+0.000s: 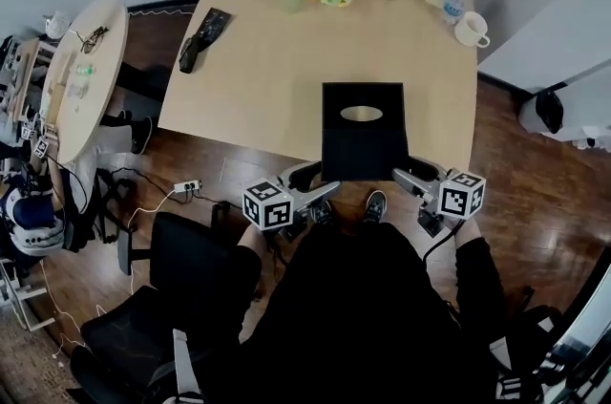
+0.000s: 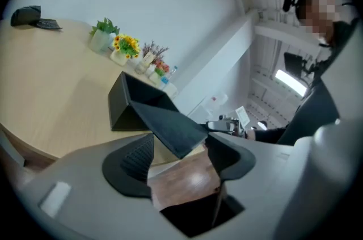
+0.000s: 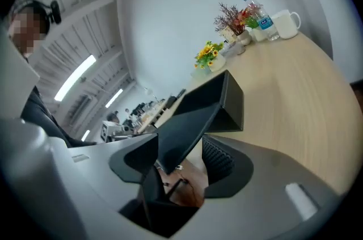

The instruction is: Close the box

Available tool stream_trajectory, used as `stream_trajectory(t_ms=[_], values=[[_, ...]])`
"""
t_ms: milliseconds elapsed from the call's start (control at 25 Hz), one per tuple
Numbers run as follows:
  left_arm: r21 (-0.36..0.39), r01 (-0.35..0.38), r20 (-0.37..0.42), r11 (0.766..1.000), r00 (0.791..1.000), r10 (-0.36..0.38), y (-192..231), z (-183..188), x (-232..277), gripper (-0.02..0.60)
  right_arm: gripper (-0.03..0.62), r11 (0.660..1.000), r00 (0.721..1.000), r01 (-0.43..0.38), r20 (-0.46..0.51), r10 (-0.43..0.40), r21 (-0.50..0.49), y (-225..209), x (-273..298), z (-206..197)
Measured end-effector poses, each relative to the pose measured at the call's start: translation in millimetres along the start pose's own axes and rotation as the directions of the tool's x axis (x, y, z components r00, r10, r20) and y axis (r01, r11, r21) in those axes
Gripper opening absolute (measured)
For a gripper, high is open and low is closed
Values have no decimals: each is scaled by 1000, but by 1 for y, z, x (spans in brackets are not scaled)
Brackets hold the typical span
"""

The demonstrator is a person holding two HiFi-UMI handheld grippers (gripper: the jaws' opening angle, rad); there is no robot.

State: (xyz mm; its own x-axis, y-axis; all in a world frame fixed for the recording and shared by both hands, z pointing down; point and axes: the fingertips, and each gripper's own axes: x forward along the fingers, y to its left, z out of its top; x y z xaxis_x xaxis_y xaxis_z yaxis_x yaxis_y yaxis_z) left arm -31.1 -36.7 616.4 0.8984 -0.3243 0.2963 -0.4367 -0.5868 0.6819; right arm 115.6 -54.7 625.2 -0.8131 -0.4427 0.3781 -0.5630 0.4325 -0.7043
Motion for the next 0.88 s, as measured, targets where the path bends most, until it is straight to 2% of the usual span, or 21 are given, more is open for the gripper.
stream_trajectory(t_ms=[120, 240, 360, 440, 480, 560, 680, 760, 880], values=[[51, 49, 85, 997, 995, -53, -27, 33, -12, 284, 265, 996, 993, -90, 73, 90, -3, 32, -23, 31], [122, 27, 140, 992, 989, -45, -33, 63, -11, 284, 267, 989, 983, -123, 130, 133, -75, 55, -33, 59], [175, -30, 167, 984, 986, 0, -19, 87, 3, 284, 265, 975, 987, -51, 140, 82, -217, 59, -19, 78], [161, -68, 190, 985, 981, 36, -3, 101, 15, 284, 265, 953, 989, 22, 149, 24, -302, 50, 1, 90], [139, -87, 202, 986, 978, 58, 7, 106, 20, 284, 262, 948, 987, 50, 159, 0, -314, 42, 13, 95], [98, -128, 205, 987, 973, 106, 27, 109, 30, 284, 256, 956, 983, 93, 177, -44, -280, 24, 32, 104], [85, -168, 181, 982, 972, 151, 40, 102, 35, 284, 255, 963, 976, 147, 193, -104, -226, 4, 44, 109], [106, -178, 193, 978, 969, 155, 32, 103, 26, 284, 239, 960, 969, 168, 218, -119, -223, 5, 36, 112], [189, -214, 265, 958, 951, 160, -1, 118, 1, 282, 225, 950, 953, 190, 281, -117, -249, 27, 13, 122]])
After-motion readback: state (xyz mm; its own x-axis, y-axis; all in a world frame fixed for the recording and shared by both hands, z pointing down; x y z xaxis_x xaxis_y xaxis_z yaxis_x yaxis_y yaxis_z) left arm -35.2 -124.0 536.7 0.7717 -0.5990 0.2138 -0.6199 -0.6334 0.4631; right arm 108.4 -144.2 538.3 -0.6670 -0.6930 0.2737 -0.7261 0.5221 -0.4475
